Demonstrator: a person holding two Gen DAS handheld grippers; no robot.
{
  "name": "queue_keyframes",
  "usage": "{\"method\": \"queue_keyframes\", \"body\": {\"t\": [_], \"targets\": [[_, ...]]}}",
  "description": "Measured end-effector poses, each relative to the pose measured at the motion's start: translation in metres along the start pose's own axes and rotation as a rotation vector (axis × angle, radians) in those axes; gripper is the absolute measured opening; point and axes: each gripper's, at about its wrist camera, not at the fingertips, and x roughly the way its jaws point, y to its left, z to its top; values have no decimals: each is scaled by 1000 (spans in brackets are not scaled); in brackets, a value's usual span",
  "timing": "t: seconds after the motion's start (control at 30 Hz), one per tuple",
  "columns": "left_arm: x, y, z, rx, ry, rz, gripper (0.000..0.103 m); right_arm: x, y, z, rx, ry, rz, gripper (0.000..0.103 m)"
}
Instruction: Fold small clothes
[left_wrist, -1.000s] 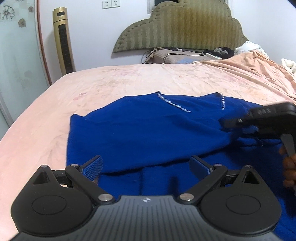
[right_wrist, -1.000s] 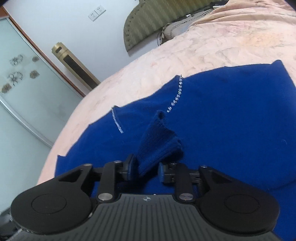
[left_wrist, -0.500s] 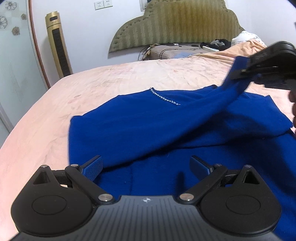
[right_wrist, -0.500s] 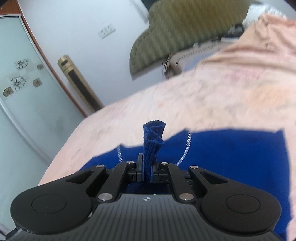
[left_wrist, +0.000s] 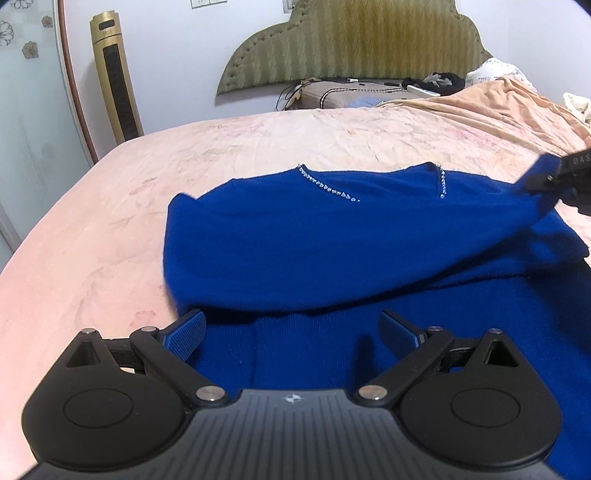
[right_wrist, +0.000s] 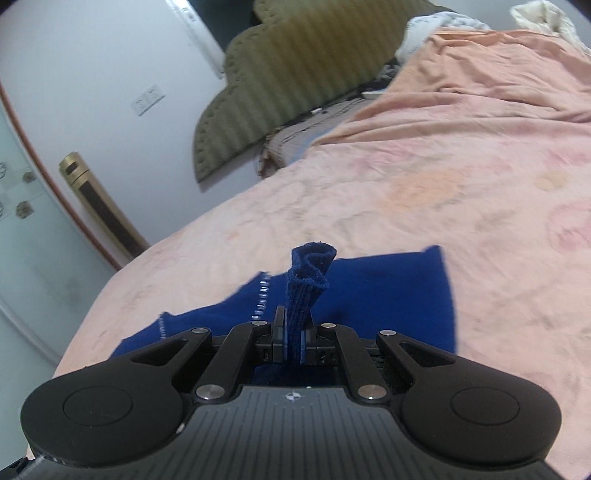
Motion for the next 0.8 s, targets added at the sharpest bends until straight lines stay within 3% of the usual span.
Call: {"method": "queue_keyframes", "body": {"t": [0.5,0.6,0.8], "targets": [[5,5,0,-28,22,-8,100,-3,-27,-19,32,31,-48,10],[4,6,-2,-31,22,-5,100,-1,-30,-22,41,53,-46,16],[4,6,-3,-31,26,-4,100,-6,-26,-24,-5,43,-64,16]]}}
